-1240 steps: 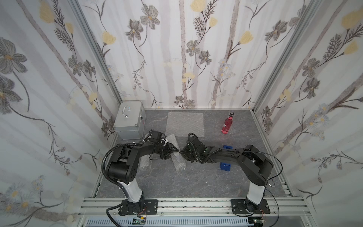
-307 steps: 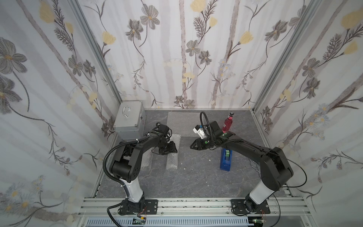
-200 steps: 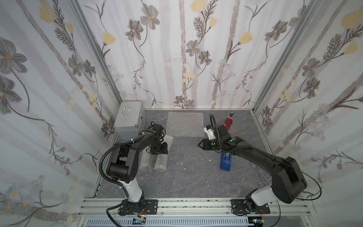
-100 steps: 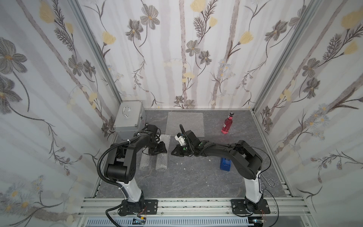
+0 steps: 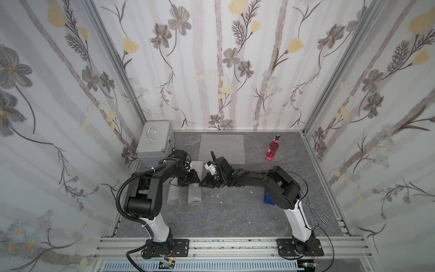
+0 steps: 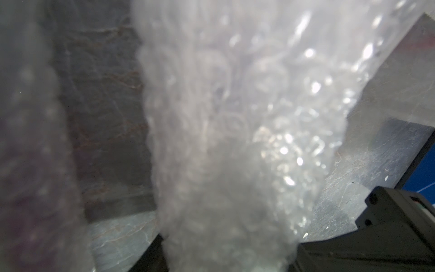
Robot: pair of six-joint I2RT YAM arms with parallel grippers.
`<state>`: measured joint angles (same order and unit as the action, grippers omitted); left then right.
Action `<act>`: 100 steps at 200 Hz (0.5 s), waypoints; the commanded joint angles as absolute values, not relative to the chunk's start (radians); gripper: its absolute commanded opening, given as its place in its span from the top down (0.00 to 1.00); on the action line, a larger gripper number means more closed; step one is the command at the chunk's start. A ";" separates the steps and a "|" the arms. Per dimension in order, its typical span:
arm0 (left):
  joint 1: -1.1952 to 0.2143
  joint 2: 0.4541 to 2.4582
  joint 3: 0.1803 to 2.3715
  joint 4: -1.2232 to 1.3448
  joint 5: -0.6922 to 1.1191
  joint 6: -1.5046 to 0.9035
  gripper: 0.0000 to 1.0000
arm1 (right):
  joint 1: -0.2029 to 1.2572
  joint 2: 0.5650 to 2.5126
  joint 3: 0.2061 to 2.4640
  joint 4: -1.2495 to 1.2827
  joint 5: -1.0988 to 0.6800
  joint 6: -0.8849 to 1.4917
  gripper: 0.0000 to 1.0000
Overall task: Wrap wine bottles in bubble wrap
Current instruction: Adjust the tape on the bubble wrap.
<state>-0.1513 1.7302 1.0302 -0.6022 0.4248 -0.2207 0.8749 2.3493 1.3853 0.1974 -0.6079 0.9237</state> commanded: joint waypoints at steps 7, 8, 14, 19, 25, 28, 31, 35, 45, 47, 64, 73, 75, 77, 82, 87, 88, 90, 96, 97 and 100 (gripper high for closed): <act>-0.150 1.733 1.023 -0.585 0.407 -0.242 0.55 | 0.876 2.363 1.391 0.182 -0.602 0.946 1.00; -0.150 1.734 1.023 -0.585 0.407 -0.242 0.55 | 0.876 2.363 1.390 0.182 -0.603 0.946 1.00; -0.150 1.735 1.022 -0.584 0.407 -0.242 0.55 | 0.873 2.357 1.381 0.186 -0.599 0.947 1.00; -0.150 1.734 1.022 -0.584 0.408 -0.242 0.55 | 0.873 2.351 1.372 0.188 -0.597 0.949 1.00; -0.150 1.734 1.021 -0.584 0.407 -0.242 0.55 | 0.870 2.345 1.361 0.195 -0.597 0.953 1.00; -0.150 1.732 1.021 -0.583 0.407 -0.242 0.55 | 0.870 2.341 1.356 0.200 -0.596 0.954 1.00; -0.150 1.733 1.021 -0.583 0.408 -0.243 0.55 | 0.869 2.337 1.349 0.205 -0.596 0.955 1.00; -0.150 1.733 1.020 -0.583 0.407 -0.241 0.55 | 0.868 2.331 1.341 0.212 -0.593 0.957 1.00; -0.150 1.732 1.019 -0.582 0.408 -0.241 0.55 | 0.865 2.318 1.328 0.218 -0.588 0.961 1.00; -0.150 1.732 1.018 -0.583 0.408 -0.241 0.55 | 0.863 2.317 1.325 0.219 -0.588 0.960 1.00; -0.150 1.732 1.016 -0.582 0.407 -0.241 0.55 | 0.860 2.303 1.308 0.229 -0.579 0.963 1.00; -0.150 1.734 1.016 -0.581 0.408 -0.241 0.55 | 0.859 2.303 1.308 0.230 -0.578 0.965 1.00; -0.150 1.734 1.016 -0.583 0.409 -0.241 0.55 | 0.861 2.306 1.310 0.230 -0.579 0.965 1.00; -0.150 1.735 1.017 -0.582 0.408 -0.240 0.55 | 0.861 2.306 1.311 0.231 -0.581 0.965 1.00; -0.150 1.735 1.017 -0.582 0.409 -0.241 0.55 | 0.861 2.311 1.317 0.231 -0.586 0.965 1.00; -0.150 1.734 1.017 -0.581 0.408 -0.241 0.55 | 0.862 2.318 1.321 0.231 -0.591 0.966 1.00; -0.150 1.734 1.017 -0.581 0.407 -0.242 0.55 | 0.862 2.319 1.323 0.231 -0.592 0.966 1.00; -0.150 1.735 1.018 -0.581 0.408 -0.241 0.55 | 0.862 2.320 1.325 0.232 -0.593 0.966 1.00; -0.150 1.735 1.017 -0.582 0.409 -0.241 0.55 | 0.864 2.326 1.332 0.230 -0.595 0.966 1.00; -0.150 1.734 1.016 -0.582 0.410 -0.242 0.55 | 0.864 2.327 1.332 0.228 -0.595 0.966 1.00; -0.150 1.734 1.017 -0.581 0.409 -0.242 0.55 | 0.865 2.329 1.337 0.228 -0.597 0.966 1.00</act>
<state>-0.1497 1.7275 1.0245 -0.5945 0.4309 -0.2287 0.8619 2.3196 1.3144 0.1986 -0.5934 0.9562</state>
